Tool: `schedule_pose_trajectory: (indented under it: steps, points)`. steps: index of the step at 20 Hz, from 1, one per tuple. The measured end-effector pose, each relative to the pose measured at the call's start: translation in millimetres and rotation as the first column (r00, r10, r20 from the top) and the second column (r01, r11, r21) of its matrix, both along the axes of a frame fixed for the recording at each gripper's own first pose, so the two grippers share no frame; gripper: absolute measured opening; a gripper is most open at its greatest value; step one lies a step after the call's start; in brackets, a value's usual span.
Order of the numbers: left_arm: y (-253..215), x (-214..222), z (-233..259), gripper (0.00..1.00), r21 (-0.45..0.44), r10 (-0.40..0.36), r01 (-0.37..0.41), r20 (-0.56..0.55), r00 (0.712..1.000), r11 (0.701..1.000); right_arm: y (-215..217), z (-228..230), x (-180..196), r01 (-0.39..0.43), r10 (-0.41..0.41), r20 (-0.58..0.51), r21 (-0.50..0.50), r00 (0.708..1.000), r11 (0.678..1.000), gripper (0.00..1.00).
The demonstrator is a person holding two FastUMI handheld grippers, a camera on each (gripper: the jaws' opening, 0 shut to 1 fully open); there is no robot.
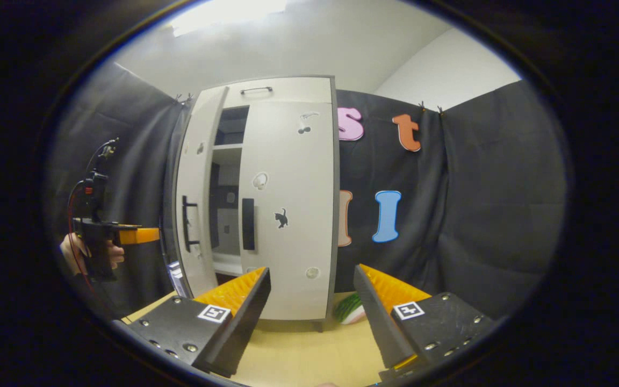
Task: Grasp the bottle in the cabinet with the left hand and place it on the coaster, then close the right door with the right hand and the left door with the left hand.
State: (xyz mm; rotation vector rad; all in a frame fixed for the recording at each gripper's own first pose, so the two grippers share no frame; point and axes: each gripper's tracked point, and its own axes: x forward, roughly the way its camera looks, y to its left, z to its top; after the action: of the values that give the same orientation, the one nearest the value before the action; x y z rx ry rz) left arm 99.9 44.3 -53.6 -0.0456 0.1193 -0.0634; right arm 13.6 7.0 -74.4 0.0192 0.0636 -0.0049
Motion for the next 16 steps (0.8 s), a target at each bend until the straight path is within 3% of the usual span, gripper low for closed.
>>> schedule_pose_trajectory:
  steps: [6,16]
  points:
    - [-13.9,-62.9,17.0,0.93,0.027,0.032,-0.032,0.029,0.999,0.999,3.9,13.7,-27.7,-0.052,0.051,0.032,0.026,0.998,0.998,0.92]
    - [-22.9,-143.2,27.5,0.92,0.051,0.081,-0.083,0.038,0.996,0.995,11.3,18.6,-53.6,-0.058,0.059,-0.007,0.067,0.998,0.996,0.95]
